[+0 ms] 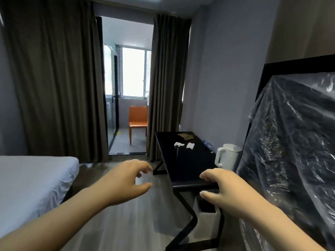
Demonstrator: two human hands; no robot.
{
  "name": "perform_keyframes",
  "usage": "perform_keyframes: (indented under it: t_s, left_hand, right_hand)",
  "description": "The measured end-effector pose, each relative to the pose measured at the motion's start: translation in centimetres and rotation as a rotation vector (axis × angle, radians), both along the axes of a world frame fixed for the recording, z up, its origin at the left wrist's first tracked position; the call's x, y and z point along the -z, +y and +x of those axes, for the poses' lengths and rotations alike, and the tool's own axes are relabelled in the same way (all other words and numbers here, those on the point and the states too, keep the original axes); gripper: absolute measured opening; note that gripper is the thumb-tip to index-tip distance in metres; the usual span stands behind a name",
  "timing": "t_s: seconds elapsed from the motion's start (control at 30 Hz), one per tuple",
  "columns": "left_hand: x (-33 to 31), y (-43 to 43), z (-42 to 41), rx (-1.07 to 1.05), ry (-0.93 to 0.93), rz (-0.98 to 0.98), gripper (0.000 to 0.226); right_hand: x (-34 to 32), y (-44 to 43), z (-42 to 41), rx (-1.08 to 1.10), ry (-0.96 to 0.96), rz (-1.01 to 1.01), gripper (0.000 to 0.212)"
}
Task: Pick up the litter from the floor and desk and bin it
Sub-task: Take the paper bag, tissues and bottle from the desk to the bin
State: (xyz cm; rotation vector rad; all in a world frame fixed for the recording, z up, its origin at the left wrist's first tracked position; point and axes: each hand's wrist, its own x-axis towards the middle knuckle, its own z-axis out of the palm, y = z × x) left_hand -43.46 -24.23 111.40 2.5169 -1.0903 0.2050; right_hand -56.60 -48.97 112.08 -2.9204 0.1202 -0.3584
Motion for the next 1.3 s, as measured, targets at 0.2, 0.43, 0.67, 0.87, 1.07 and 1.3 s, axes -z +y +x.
perform_keyframes:
  t_s: [0.2, 0.43, 0.67, 0.87, 1.07, 1.3]
  left_hand:
    - [-1.5, -4.1, 11.9, -0.001, -0.037, 0.054, 0.041]
    - [0.9, -7.9, 23.6, 0.057, 0.020, 0.078, 0.041]
    - [2.8, -11.6, 37.2, 0.152, 0.037, 0.076, 0.042]
    - [1.8, -13.4, 49.9, 0.220, 0.047, 0.075, 0.038]
    - [3.4, -16.5, 60.1, 0.279, 0.106, 0.081, 0.039]
    - [5.4, -21.4, 70.3, 0.320, 0.128, 0.109, 0.037]
  right_hand:
    - [0.7, -4.2, 11.9, 0.010, 0.012, 0.045, 0.048]
    - [2.4, -7.6, 23.1, 0.054, 0.088, 0.075, 0.049]
    - [4.7, -10.4, 34.8, 0.145, 0.110, 0.074, 0.049]
    - [4.6, -11.4, 45.6, 0.238, 0.135, 0.079, 0.048]
    - [5.3, -13.3, 54.4, 0.319, 0.161, 0.109, 0.049]
    - [7.1, -17.7, 63.7, 0.364, 0.195, 0.129, 0.049]
